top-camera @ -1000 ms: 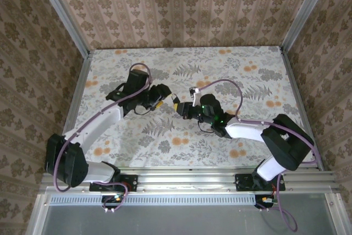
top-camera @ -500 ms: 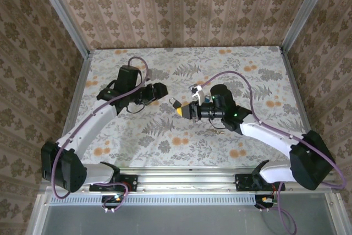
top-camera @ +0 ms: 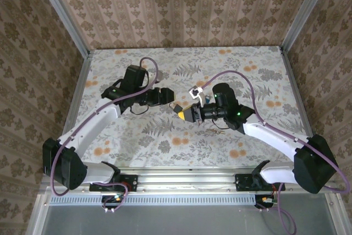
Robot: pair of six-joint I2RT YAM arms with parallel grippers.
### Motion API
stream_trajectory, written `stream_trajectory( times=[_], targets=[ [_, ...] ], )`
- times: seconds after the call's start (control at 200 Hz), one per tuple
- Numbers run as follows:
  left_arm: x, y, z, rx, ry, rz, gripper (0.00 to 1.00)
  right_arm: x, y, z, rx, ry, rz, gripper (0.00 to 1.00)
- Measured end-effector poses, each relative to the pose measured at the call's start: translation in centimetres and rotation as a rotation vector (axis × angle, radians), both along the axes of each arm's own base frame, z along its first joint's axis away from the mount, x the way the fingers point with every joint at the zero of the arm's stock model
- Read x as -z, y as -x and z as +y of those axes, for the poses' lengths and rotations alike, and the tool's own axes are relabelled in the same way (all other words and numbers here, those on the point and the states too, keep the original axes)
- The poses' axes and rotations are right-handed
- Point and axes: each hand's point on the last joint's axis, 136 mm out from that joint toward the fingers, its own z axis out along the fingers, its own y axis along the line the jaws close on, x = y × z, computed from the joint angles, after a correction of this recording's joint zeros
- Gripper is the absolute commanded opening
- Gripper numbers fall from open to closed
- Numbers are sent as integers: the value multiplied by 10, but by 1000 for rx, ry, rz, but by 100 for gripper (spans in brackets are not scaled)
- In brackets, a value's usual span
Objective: Unlock with the key
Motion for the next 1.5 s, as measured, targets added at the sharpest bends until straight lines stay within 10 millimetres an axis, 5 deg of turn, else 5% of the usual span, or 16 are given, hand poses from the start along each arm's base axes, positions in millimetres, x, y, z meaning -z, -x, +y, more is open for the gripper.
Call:
stream_trajectory(
  times=[0.395,0.675,0.9,1.095,1.31,1.5],
  targets=[
    [10,2,5,-11,-37,15,36,-10,-6,-9,28,-18,-19,0],
    [5,-2,20,-68,-21,-21,60,-11,-8,-10,32,-25,-15,0],
    [-27,-6,21,-78,106,-118,68,-14,-9,-9,33,-43,-4,0],
    [-33,0,8,-16,167,-136,68,-14,-11,-4,26,-65,12,0],
    [-26,5,-4,24,179,-118,56,-8,-16,1,28,-75,47,0],
    [-19,-1,4,-28,147,-118,61,9,-21,3,34,-50,88,0]
  ],
)
